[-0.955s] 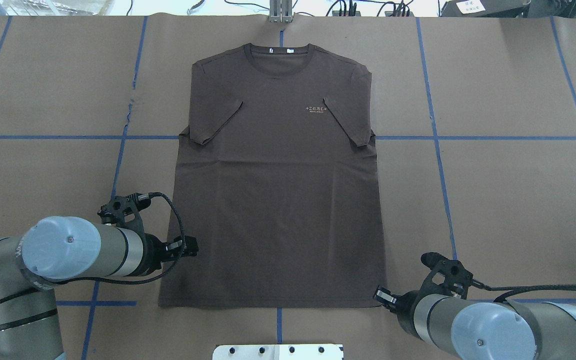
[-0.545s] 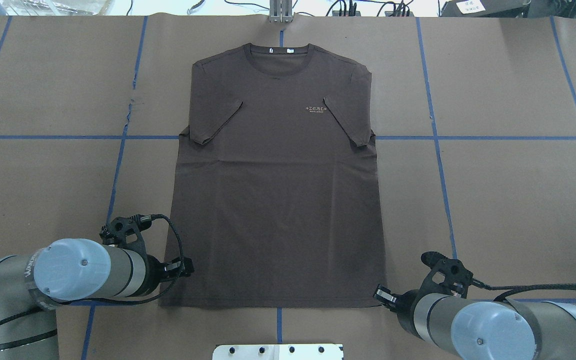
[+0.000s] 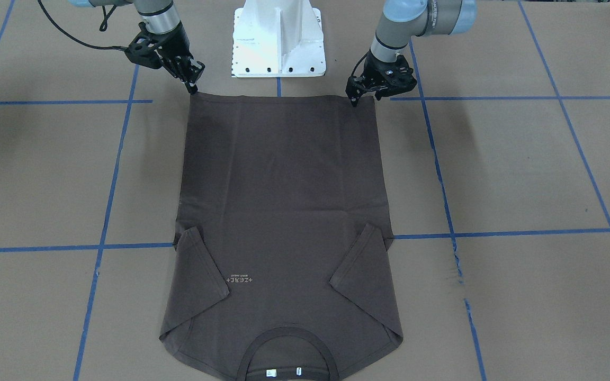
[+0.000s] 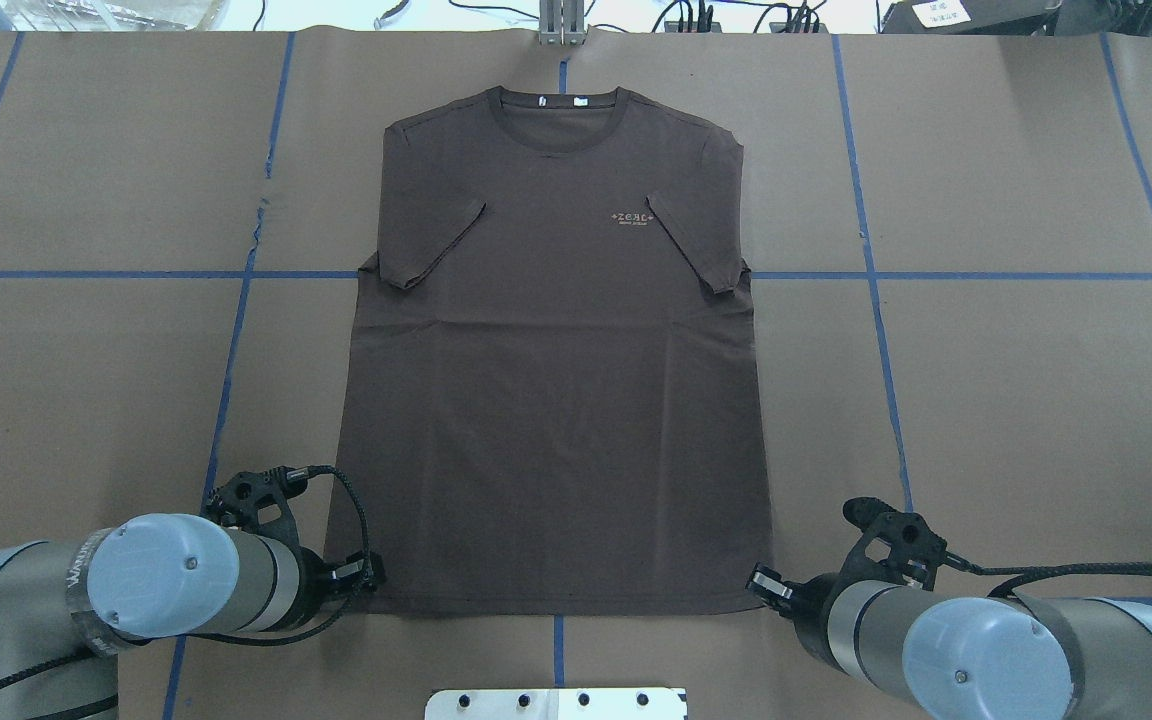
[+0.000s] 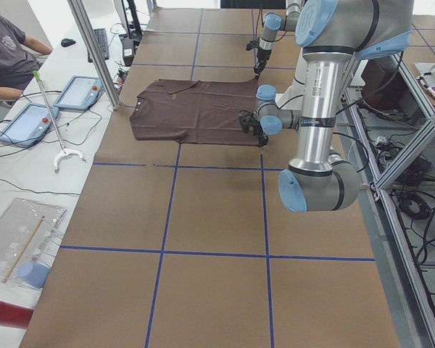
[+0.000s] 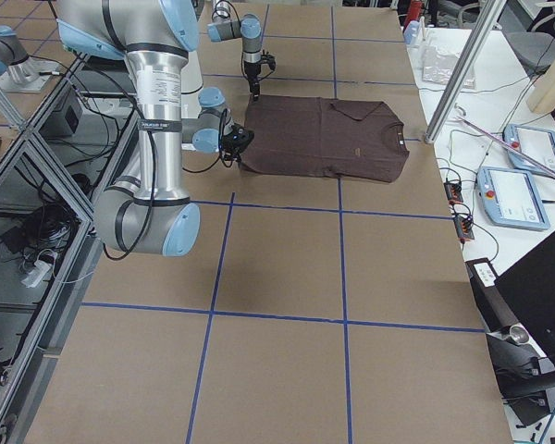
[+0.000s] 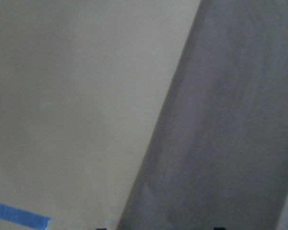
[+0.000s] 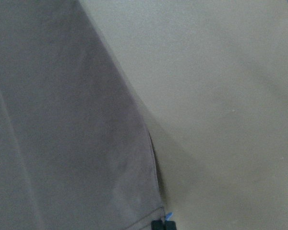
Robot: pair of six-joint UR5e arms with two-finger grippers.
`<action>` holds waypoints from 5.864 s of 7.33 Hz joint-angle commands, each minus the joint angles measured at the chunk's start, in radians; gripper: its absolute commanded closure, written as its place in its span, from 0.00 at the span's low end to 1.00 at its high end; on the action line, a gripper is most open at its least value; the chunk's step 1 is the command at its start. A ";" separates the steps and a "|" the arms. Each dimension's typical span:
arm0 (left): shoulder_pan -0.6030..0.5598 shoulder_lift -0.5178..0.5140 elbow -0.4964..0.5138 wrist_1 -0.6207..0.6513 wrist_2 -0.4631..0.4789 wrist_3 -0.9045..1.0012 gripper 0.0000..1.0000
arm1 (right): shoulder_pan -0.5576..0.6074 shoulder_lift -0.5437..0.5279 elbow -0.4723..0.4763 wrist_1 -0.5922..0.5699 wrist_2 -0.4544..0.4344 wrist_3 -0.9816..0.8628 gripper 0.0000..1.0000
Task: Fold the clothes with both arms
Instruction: 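Grasp both hem corners nearest the robot with both grippers, then lift the hem with both grippers and fold it toward the collar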
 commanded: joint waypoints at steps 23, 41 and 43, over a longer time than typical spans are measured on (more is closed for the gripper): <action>0.015 0.017 -0.037 0.070 -0.026 0.003 0.49 | 0.002 -0.029 0.043 0.000 0.003 0.002 1.00; 0.003 0.005 -0.208 0.086 -0.111 -0.159 1.00 | -0.047 -0.178 0.214 0.002 0.003 -0.012 1.00; -0.116 -0.066 -0.187 0.118 -0.111 -0.052 1.00 | 0.097 -0.087 0.147 0.000 0.023 -0.145 1.00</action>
